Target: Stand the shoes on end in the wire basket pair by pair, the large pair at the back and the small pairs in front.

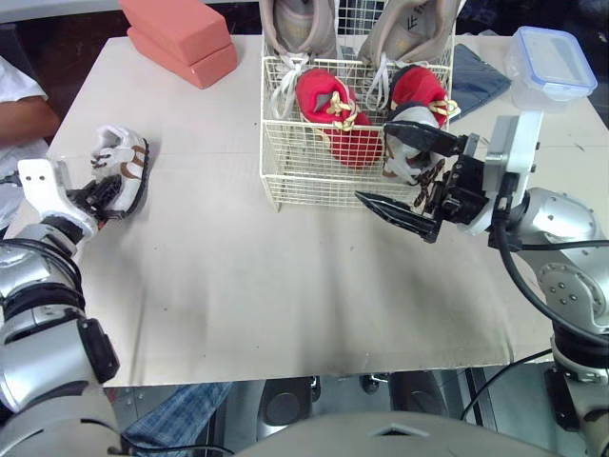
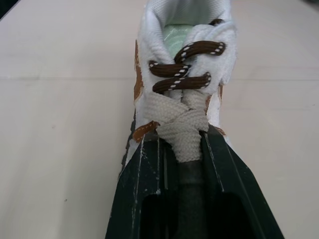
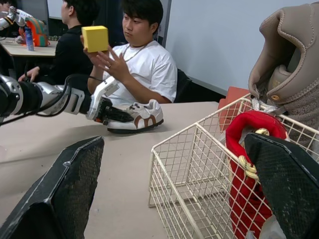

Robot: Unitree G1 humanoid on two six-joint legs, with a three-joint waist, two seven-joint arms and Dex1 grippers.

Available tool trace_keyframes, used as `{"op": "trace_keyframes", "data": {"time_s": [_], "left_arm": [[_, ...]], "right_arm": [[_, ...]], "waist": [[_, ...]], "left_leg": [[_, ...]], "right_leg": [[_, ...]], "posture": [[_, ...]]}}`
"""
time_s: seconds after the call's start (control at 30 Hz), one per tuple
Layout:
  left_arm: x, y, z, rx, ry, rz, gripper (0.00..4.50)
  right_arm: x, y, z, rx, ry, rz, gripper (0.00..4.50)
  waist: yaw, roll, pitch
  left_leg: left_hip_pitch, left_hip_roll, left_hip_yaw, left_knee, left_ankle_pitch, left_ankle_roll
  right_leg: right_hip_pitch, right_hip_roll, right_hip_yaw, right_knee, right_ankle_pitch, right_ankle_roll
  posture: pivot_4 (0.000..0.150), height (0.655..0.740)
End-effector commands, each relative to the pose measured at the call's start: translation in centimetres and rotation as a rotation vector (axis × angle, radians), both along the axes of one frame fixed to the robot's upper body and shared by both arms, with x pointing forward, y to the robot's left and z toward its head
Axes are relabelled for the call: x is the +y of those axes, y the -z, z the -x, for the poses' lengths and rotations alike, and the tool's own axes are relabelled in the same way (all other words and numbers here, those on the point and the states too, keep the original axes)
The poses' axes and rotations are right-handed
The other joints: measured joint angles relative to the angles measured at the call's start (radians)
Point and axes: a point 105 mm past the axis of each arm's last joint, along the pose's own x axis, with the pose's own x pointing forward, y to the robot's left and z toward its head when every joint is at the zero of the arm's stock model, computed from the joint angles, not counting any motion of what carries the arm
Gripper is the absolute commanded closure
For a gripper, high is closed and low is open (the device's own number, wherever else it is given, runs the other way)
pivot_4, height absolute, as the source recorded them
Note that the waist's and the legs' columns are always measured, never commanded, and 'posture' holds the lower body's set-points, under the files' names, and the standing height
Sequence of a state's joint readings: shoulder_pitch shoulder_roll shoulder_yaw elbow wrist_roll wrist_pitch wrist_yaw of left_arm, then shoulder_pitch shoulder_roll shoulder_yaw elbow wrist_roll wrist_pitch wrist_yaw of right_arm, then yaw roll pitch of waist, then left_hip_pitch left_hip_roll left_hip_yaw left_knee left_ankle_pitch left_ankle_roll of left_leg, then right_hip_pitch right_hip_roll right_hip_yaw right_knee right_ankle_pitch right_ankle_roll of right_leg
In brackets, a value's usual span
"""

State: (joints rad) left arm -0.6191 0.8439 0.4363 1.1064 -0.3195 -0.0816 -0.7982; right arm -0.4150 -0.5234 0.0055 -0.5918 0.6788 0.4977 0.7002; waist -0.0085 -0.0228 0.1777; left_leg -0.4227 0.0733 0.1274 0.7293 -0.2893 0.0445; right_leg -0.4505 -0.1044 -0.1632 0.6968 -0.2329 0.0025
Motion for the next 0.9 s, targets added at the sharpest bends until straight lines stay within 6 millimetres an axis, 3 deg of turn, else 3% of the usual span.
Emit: {"op": "trace_keyframes", "data": {"time_s": [0.03, 0.23, 0.37, 0.47, 0.63, 0.77, 0.9], "left_arm": [[-1.2, -5.4, 0.0, -0.291, 0.043, -0.074, 4.24], [-6.9, -12.0, 1.8, -0.707, 0.157, -0.075, 4.24], [-13.2, -15.5, 3.3, -0.866, 0.326, 0.016, 4.24], [-18.1, -17.0, 4.4, -0.893, 0.503, 0.070, 4.24], [-24.6, -16.7, 5.9, -0.834, 0.747, 0.112, 4.24], [-27.6, -15.4, 6.3, -0.801, 0.817, 0.139, 4.24], [-29.3, -14.3, 6.9, -0.785, 0.852, 0.164, 4.24]], "right_arm": [[0.1, -1.2, 0.7, -0.054, -0.022, -0.033, 0.00], [0.1, -2.1, 0.2, -0.024, -0.015, -0.116, 0.00], [0.5, -2.7, -0.6, 0.025, 0.005, -0.196, 0.00], [0.7, -3.0, -1.2, 0.069, 0.017, -0.261, 0.00], [1.4, -3.1, -1.4, 0.141, -0.002, -0.303, 0.00], [2.1, -3.6, -1.7, 0.215, -0.012, -0.351, 0.00], [2.2, -4.2, -2.5, 0.278, 0.006, -0.402, 0.00]], "waist": [[-0.001, 0.000, 0.000], [-0.002, 0.000, 0.000], [-0.001, 0.000, 0.000], [0.000, 0.000, 0.000], [-0.002, 0.000, 0.000], [-0.005, 0.000, 0.000], [-0.002, 0.001, 0.000]], "left_leg": [[-0.001, 0.000, -0.001, 0.001, 0.000, 0.000], [-0.009, 0.000, -0.008, 0.007, 0.000, 0.000], [-0.008, 0.000, -0.009, 0.007, 0.000, 0.000], [-0.008, 0.000, -0.010, 0.008, 0.000, 0.000], [-0.007, -0.001, -0.010, 0.008, 0.000, 0.000], [-0.006, -0.001, -0.009, 0.007, 0.000, 0.000], [-0.007, 0.000, -0.010, 0.007, 0.000, 0.000]], "right_leg": [[0.000, 0.000, -0.001, 0.000, 0.000, 0.000], [-0.001, 0.000, -0.003, 0.000, 0.000, 0.000], [0.000, 0.000, -0.003, 0.001, 0.000, 0.000], [0.001, 0.000, -0.004, 0.001, 0.000, 0.000], [0.001, 0.000, -0.004, 0.000, 0.000, 0.000], [0.001, 0.001, -0.003, 0.001, 0.000, 0.000], [0.001, 0.002, -0.003, 0.001, 0.000, -0.001]], "posture": [[0.150, 0.6860], [0.150, 0.6860], [0.150, 0.6860], [0.150, 0.6860], [0.150, 0.6860], [0.150, 0.6860], [0.150, 0.6860]]}}
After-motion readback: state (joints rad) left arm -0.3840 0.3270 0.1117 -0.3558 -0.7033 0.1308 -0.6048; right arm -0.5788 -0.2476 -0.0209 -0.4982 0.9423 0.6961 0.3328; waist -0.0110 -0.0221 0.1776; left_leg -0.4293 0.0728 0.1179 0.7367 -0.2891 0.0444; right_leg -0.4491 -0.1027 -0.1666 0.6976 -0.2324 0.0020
